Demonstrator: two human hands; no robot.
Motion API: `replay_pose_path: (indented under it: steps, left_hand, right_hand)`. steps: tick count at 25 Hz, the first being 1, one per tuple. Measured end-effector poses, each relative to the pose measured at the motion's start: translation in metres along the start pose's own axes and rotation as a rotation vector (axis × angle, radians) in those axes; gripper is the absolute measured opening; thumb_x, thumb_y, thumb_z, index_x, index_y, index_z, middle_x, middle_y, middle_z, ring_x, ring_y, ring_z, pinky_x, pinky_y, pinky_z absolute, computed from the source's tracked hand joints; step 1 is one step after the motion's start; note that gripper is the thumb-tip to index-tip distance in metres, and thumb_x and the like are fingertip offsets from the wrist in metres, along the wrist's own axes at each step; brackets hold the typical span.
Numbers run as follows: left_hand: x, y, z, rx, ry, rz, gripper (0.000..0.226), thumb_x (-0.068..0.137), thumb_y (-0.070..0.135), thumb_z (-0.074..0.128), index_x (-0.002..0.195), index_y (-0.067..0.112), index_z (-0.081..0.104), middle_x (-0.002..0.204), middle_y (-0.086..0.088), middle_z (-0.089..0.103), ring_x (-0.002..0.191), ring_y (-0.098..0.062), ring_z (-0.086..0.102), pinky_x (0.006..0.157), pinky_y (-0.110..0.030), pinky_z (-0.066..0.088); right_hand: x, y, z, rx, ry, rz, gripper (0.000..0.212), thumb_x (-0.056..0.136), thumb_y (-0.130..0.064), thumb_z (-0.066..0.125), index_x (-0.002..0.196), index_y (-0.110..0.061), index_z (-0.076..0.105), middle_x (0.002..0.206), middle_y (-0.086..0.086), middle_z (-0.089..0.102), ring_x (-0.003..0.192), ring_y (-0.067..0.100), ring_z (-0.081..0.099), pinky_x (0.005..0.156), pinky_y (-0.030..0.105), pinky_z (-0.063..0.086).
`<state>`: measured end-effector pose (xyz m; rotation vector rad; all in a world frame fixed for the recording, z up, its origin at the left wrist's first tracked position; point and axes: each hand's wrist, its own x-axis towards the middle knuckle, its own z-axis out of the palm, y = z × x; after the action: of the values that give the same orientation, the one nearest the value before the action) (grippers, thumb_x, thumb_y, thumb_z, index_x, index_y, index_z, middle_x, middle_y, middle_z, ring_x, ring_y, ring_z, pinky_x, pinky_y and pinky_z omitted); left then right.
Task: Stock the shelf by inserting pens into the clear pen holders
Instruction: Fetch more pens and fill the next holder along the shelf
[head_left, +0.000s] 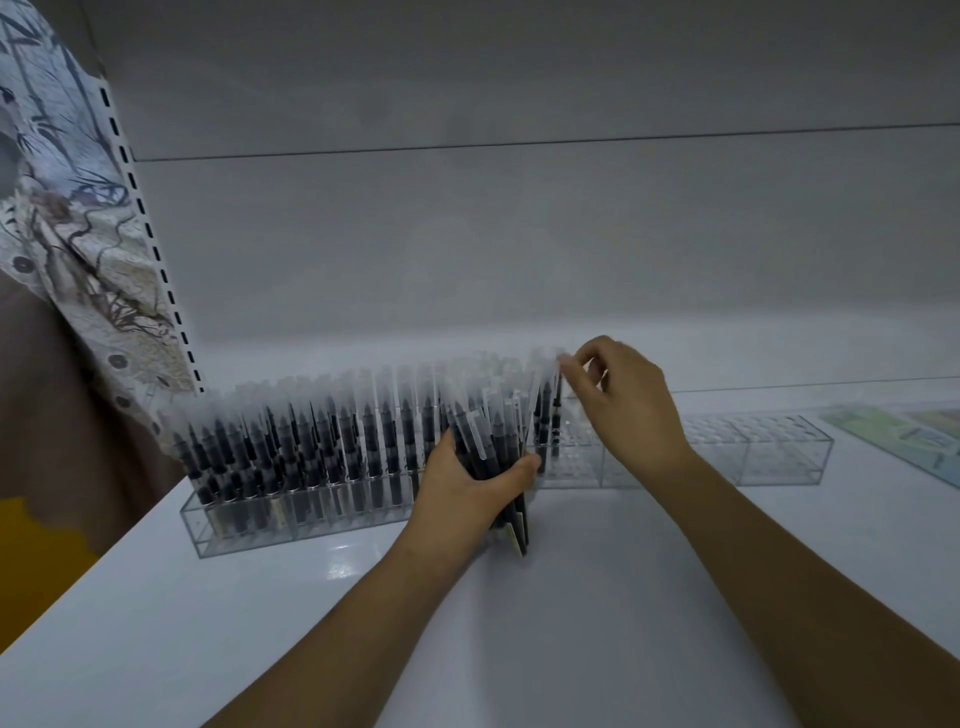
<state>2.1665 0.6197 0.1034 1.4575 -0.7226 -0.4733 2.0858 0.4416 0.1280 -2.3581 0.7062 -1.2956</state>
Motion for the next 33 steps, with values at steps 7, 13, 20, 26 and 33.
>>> replay_pose_path:
  steps: [7,13,20,26,33]
  left_hand:
    - [-0.002,0.002,0.001,-0.03,-0.03,0.038,0.038,0.077,0.015,0.082,0.11,0.012,0.065,0.09,-0.001,0.076,0.08,-0.01,0.073,0.063,-0.016,0.054]
    - [-0.001,0.001,0.002,-0.019,-0.031,0.055,0.035,0.078,0.012,0.08,0.109,0.01,0.064,0.087,0.0,0.075,0.078,-0.009,0.073,0.062,-0.016,0.054]
    - [0.0,0.002,0.004,0.02,0.007,0.019,0.034,0.08,0.014,0.08,0.109,0.009,0.064,0.091,-0.007,0.075,0.072,-0.008,0.072,0.054,-0.015,0.051]
    - [-0.001,0.002,0.005,0.01,0.01,-0.01,0.031,0.082,0.014,0.078,0.107,0.004,0.063,0.088,-0.011,0.073,0.062,-0.004,0.069,0.05,-0.014,0.049]
    - [-0.002,0.001,0.005,0.013,0.034,0.003,0.029,0.082,0.013,0.078,0.105,0.004,0.064,0.086,-0.009,0.074,0.063,-0.004,0.069,0.052,-0.013,0.05]
  right_hand:
    - [-0.022,-0.041,-0.02,0.498,-0.437,-0.028,0.033,0.07,-0.048,0.078,0.078,-0.019,0.063,0.069,0.001,0.065,0.058,0.013,0.056,0.058,0.025,0.052]
    - [-0.021,-0.036,-0.014,0.582,-0.44,-0.003,0.026,0.084,-0.036,0.074,0.082,-0.015,0.058,0.069,0.001,0.065,0.053,0.019,0.061,0.053,0.027,0.048]
    - [-0.022,-0.04,-0.013,0.553,-0.21,-0.017,0.021,0.096,-0.022,0.061,0.078,-0.012,0.064,0.058,-0.011,0.059,0.048,0.015,0.05,0.049,0.027,0.044]
    - [-0.006,-0.033,-0.034,0.772,0.352,0.182,0.016,0.099,-0.014,0.055,0.09,-0.006,0.066,0.075,0.0,0.069,0.052,0.019,0.063,0.048,0.024,0.049]
    - [-0.006,-0.015,-0.021,0.403,0.172,0.021,0.014,0.1,-0.021,0.055,0.097,-0.013,0.066,0.075,-0.001,0.069,0.063,0.007,0.069,0.066,0.02,0.058]
